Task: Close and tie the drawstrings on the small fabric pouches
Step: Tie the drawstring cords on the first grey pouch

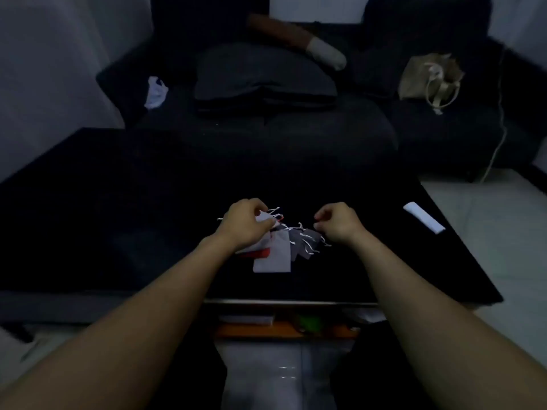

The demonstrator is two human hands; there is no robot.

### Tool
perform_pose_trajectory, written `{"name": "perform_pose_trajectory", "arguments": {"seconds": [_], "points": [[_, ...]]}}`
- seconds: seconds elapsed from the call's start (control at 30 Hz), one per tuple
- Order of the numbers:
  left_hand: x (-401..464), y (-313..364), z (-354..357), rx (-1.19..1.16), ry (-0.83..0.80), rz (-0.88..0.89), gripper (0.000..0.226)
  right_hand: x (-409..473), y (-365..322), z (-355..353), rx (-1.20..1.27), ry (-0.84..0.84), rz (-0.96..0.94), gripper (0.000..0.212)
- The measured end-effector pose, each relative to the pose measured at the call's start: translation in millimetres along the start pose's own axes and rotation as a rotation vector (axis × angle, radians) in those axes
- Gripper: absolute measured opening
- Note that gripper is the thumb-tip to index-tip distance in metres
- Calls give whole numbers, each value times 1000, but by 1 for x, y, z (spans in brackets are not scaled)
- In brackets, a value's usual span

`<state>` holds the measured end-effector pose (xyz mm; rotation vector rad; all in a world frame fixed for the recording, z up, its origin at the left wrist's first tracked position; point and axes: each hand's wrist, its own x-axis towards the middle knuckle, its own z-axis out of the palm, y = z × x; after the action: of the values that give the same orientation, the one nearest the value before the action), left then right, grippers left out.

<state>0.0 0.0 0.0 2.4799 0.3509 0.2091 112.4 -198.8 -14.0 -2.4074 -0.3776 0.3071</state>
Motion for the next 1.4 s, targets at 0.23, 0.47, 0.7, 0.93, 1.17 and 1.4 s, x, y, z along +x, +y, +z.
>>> {"name": "perform_pose_trajectory", "arguments": {"seconds": [0.23, 0.47, 0.7, 0.93, 1.17, 1.4], "points": [[15, 7, 38, 36, -102, 52, 28, 14, 26, 10, -92, -161, 170, 17], [48, -7, 56, -152, -130, -55, 17, 48, 28, 17, 56, -143, 162, 13], [87, 10, 38, -614, 23, -94, 31, 76, -7, -20, 418, 158, -218, 10], [97, 24, 34, -940, 59, 22, 22, 66, -37, -9, 837, 20, -244, 20], [98, 8, 31, -1079, 124, -149, 17, 76, -31, 2, 814, -61, -103, 7], [98, 7, 28, -1176, 164, -222, 20, 72, -35, 0, 881, -149, 38, 28]]}}
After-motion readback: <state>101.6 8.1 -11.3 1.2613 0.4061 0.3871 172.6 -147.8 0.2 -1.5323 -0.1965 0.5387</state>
